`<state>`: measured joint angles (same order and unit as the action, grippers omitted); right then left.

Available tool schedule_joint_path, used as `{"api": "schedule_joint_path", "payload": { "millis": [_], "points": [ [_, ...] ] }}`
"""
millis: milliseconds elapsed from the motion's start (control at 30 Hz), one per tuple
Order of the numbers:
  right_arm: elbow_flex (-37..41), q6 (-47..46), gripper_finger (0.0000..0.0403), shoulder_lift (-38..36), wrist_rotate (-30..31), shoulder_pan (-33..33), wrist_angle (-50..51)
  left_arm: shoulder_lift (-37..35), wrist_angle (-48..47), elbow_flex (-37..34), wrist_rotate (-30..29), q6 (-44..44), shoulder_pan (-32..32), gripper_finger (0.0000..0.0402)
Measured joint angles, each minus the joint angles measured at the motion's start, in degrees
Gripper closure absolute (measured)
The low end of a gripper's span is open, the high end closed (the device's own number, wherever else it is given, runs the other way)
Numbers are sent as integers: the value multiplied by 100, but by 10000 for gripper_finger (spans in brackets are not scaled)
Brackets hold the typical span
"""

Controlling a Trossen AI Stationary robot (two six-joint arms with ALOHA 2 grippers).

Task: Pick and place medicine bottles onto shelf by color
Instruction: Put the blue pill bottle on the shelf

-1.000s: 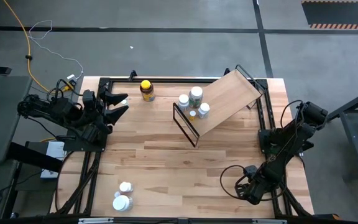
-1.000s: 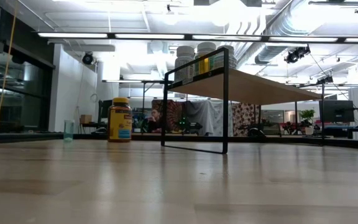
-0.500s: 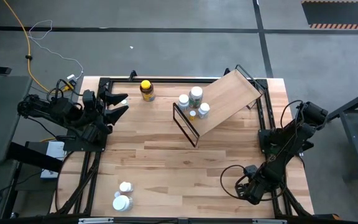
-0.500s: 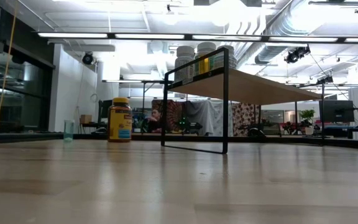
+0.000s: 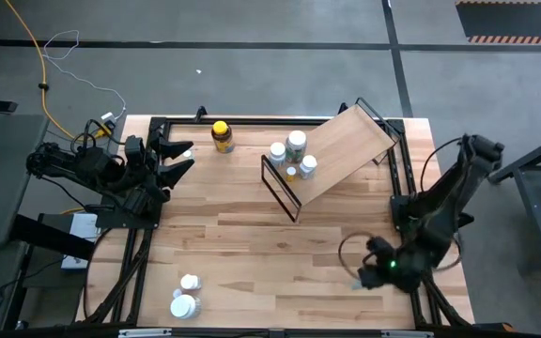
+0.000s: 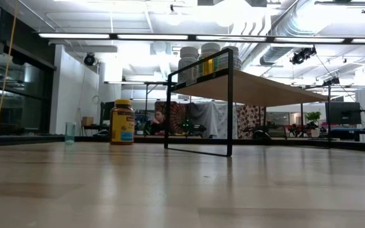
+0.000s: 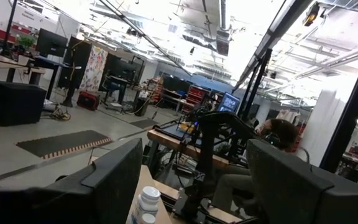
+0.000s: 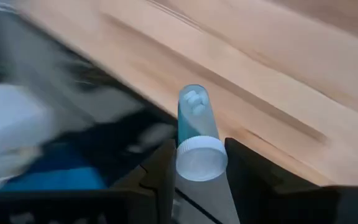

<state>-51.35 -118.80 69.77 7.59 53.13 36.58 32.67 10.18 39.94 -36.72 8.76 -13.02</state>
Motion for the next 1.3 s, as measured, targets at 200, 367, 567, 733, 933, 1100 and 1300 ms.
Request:
{"api": "schedule_joint_path", "payload": {
  "millis": [200, 367, 567, 733, 933, 1100, 1300],
  "points": [
    [0, 1457, 289, -834, 894, -753, -689, -2, 21, 0, -19, 1, 2, 124],
    [-291, 3059, 289, -1083, 838, -1741, -903, 0, 23, 0, -125, 19, 1, 124],
    [-1826, 4882, 289, -966, 733, -2894, 640, 0, 23, 0, -148, 66, 0, 124],
    [-3251, 5580, 289, -471, 744, -3860, 2882, -1, 23, 0, -148, 66, 1, 124],
    [-4406, 5632, 289, 337, 668, -4910, 4782, 0, 21, 0, -148, 150, 0, 124],
    [-4788, 5933, 289, 933, -46, -5594, 5335, 0, 21, 0, -148, 152, 1, 124],
    [-4824, 6511, 289, 1529, -951, -6170, 5330, 0, 19, 0, -146, 152, 2, 124]
  ]
}}
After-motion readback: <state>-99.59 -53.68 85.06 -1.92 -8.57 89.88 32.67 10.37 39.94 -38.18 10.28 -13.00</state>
